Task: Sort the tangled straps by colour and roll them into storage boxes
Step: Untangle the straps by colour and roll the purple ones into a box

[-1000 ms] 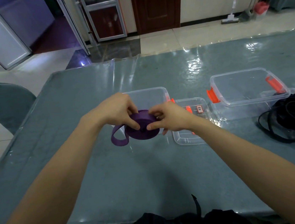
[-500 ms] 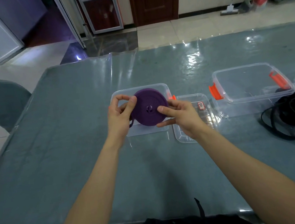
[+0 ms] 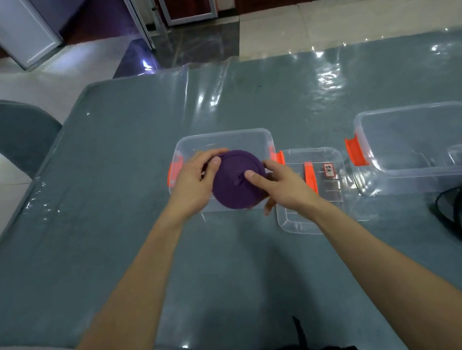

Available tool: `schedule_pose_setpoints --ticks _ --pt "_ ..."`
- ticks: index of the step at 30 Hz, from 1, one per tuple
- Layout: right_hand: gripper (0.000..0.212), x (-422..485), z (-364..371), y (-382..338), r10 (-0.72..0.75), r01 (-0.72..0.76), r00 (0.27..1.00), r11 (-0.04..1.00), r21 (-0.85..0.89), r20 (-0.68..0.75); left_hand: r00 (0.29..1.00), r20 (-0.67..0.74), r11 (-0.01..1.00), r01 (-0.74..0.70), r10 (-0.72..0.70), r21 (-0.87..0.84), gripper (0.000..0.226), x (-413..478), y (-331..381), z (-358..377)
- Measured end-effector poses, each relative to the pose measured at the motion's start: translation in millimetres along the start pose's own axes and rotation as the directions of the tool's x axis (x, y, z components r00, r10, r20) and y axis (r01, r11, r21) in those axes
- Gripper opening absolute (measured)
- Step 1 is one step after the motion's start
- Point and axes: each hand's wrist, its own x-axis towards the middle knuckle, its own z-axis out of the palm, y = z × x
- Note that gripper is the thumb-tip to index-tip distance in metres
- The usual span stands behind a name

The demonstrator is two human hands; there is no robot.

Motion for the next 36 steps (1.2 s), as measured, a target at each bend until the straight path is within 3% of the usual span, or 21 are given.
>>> schedule_pose_setpoints --ticks 2,4,10,15,18,20,25,26,27,29,30,36 --pt "0.032 8 5 2 0.015 -0.015 1.000 0.994 0.106 0.000 0.999 0.023 0.999 0.028 -0.029 0.021 0.033 7 1 -2" --pt "0.030 13 14 6 0.033 -0.025 0.999 0.974 0.223 -0.033 0.996 -0.033 0.993 0.084 -0.087 -0.087 0.036 9 2 -1" --pt "0.035 32 34 -1 0.050 -0.016 0.996 0.921 0.389 -0.078 0.908 -0.354 0.937 0.101 -0.223 -0.333 0.011 23 -1 12" --pt "0.040 56 27 -19 0.113 -0.043 0.986 0.881 0.472 -0.121 0.964 -0.216 0.942 0.077 -0.154 -0.328 0.024 45 -22 3" --pt "0.047 70 20 -24 0.157 -0.113 0.986 0.880 0.461 -0.059 0.967 -0.173 0.909 0.105 -0.188 -0.403 0.026 62 -40 -4" --pt "0.049 81 17 -23 0.178 -0.117 0.979 0.891 0.439 -0.099 0.962 -0.142 0.877 0.144 -0.232 -0.458 0.026 74 -48 -4" --pt "0.054 108 22 -11 0.320 -0.254 0.920 0.927 0.278 -0.226 0.937 -0.036 0.850 0.300 -0.348 -0.433 0.027 90 -76 19" --pt "0.054 112 23 -4 0.337 -0.303 0.911 0.938 0.170 -0.237 0.930 -0.002 0.852 0.337 -0.369 -0.400 0.028 90 -83 24" --pt "0.052 115 23 4 0.335 -0.356 0.910 0.934 -0.044 -0.245 0.923 0.032 0.856 0.368 -0.383 -0.363 0.028 91 -90 29" --pt "0.052 123 21 15 0.341 -0.421 0.907 0.756 -0.501 -0.249 0.916 0.090 0.876 0.401 -0.391 -0.267 0.028 94 -103 37" --pt "0.054 128 20 19 0.358 -0.444 0.896 0.672 -0.593 -0.264 0.911 0.116 0.883 0.412 -0.395 -0.227 0.028 96 -108 40" --pt "0.066 158 31 27 0.400 -0.499 0.866 0.640 -0.584 -0.301 0.839 0.192 0.829 0.538 -0.509 -0.151 0.028 114 -135 47"
